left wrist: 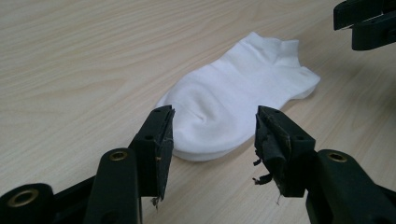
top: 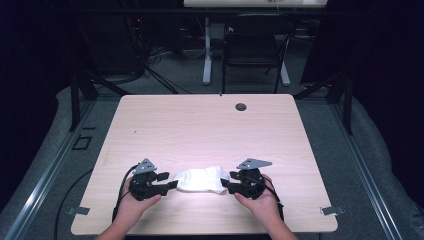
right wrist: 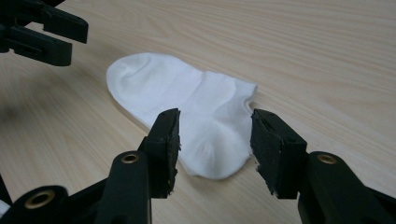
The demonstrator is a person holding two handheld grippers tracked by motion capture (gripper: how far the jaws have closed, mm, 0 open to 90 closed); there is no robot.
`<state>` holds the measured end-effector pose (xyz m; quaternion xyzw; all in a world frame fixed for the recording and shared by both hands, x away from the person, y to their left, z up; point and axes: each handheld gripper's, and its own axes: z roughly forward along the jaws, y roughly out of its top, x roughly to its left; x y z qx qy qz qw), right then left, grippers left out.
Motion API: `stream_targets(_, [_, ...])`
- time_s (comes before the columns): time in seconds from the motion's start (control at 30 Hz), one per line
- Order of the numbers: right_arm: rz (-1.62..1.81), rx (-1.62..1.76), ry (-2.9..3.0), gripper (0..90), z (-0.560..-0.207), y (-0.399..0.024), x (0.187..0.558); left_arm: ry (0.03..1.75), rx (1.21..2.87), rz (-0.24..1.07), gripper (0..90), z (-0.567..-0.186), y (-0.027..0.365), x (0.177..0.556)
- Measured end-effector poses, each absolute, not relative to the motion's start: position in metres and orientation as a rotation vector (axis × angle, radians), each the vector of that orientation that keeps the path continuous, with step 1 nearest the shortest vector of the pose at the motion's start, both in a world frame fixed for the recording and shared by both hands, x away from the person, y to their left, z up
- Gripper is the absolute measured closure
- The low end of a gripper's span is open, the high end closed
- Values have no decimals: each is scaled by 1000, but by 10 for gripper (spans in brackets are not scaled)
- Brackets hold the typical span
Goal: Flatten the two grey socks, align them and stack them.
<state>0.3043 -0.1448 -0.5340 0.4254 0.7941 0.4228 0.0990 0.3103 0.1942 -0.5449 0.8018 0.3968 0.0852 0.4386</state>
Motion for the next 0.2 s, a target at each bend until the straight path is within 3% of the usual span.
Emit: stream_targets(0.2, [1196, 1277, 2315, 513, -547, -153, 304, 1032, 1968, 208, 462, -557, 203, 314])
